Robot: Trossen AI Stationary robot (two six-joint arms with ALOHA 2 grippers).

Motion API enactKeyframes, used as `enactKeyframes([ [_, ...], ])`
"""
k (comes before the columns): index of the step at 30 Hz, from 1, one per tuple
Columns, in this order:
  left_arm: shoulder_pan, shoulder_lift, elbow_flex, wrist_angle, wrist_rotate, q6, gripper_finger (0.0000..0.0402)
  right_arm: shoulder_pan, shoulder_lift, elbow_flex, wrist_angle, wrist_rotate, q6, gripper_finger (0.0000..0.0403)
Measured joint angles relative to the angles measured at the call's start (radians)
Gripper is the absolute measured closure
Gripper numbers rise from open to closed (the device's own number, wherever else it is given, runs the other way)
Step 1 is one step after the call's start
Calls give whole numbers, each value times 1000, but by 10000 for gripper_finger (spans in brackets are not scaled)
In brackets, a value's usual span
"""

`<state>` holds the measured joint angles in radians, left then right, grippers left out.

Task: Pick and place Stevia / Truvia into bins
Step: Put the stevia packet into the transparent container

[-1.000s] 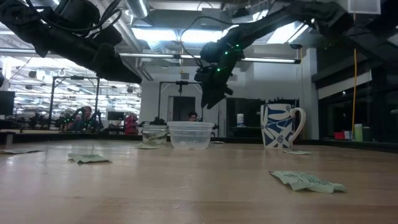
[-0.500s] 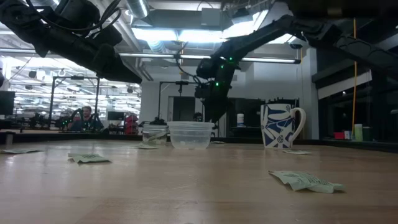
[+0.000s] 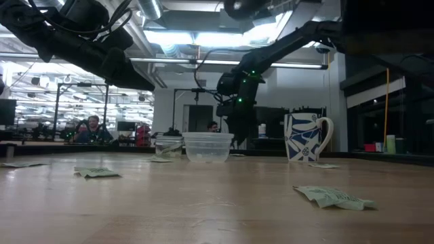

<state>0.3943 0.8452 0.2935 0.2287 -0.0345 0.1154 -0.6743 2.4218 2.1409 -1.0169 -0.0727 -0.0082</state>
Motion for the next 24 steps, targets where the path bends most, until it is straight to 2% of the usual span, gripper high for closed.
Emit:
enactKeyframes([
  [12,0,0,0,0,0,0,396,0,-1,-136,144,3,4,211],
  [21,0,0,0,0,0,0,396,1,-5,-150,156,11,5,211],
  [24,0,0,0,0,0,1,396,0,-5,-150,156,12,6,225],
])
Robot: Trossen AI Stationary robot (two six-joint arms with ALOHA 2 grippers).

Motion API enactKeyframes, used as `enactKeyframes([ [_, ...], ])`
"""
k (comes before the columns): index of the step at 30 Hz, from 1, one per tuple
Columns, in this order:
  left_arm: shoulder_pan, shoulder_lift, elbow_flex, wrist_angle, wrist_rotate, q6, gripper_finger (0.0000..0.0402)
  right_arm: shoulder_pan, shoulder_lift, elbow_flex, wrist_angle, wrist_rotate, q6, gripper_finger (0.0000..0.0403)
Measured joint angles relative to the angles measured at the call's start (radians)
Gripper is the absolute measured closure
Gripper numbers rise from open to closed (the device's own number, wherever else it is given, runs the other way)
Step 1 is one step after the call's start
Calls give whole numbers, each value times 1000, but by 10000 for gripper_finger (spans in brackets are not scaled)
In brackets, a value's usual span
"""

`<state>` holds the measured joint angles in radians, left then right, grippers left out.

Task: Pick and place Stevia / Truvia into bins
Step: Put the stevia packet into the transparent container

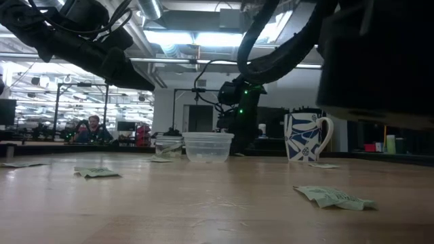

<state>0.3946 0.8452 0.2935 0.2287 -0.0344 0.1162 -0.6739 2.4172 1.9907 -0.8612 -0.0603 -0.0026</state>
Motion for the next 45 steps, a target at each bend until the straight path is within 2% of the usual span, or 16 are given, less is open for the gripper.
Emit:
enactKeyframes([
  [4,0,0,0,0,0,0,396,0,0,0,0,2,0,266],
  [13,0,0,0,0,0,0,396,-2,1,0,-10,6,-3,390],
  [22,0,0,0,0,-2,1,396,-2,-1,13,-84,10,-81,397],
  [26,0,0,0,0,-35,1,396,-2,-4,47,-132,-5,-101,398],
  [32,0,0,0,0,-61,1,396,-2,-78,60,-190,-74,-166,400],
  [39,-1,0,0,0,-52,-25,396,13,-180,60,-237,-75,-193,401],
  [45,-1,0,0,-1,-51,-25,396,69,-257,57,-295,-75,-215,402],
])
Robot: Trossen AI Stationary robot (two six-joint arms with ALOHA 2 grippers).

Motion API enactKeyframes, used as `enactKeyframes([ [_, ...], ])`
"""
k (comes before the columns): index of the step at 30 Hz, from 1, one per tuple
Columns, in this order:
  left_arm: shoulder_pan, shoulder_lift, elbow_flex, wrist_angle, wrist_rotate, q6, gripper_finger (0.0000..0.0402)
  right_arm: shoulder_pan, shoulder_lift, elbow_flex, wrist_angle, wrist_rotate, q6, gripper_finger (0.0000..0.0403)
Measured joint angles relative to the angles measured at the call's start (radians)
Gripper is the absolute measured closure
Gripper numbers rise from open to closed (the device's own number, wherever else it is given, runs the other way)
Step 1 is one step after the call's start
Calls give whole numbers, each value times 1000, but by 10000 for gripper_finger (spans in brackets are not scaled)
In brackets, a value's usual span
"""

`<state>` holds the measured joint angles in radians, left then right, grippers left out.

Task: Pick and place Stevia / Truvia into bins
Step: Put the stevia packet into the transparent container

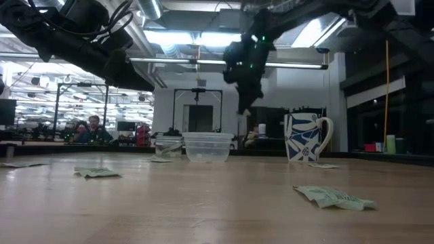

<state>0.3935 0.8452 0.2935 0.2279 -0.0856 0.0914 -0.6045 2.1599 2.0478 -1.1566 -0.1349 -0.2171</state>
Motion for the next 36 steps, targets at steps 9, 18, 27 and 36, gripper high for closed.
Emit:
enactKeyframes([
  [9,0,0,0,0,2,0,396,112,-219,-272,138,2,21,403],
  [18,0,0,0,0,1,-2,396,188,-577,-774,586,1,107,403],
  [27,-1,0,0,0,1,-1,396,237,-718,-1131,1136,-214,48,403],
  [36,-1,0,0,0,1,0,396,244,-682,-1247,1356,-278,9,403],
])
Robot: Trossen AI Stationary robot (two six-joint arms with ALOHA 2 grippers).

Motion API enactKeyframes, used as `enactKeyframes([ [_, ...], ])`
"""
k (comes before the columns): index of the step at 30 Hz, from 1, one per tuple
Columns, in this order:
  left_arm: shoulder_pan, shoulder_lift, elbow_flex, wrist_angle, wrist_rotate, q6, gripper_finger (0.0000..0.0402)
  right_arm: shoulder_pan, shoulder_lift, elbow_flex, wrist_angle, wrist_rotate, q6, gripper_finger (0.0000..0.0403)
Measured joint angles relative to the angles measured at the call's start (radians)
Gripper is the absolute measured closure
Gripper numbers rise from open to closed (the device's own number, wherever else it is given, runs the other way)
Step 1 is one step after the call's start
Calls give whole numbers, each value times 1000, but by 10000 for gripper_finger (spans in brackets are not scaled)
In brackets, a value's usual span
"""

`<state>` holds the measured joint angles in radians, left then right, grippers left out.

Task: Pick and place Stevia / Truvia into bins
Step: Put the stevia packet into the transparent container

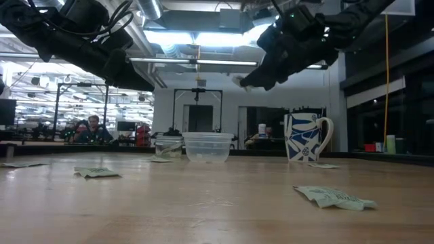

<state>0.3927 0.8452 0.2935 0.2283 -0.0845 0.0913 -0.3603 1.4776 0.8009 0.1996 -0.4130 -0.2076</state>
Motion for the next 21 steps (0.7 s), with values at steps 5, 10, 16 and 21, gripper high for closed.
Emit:
enactKeyframes([
  [5,0,0,0,0,0,0,396,43,47,2,48,0,-14,403],
  [10,0,0,0,0,0,0,396,79,108,6,105,1,-61,403],
  [16,0,0,0,0,0,0,396,85,166,50,113,4,-51,403],
  [21,0,0,0,0,0,0,396,85,214,127,-7,4,-7,403],
])
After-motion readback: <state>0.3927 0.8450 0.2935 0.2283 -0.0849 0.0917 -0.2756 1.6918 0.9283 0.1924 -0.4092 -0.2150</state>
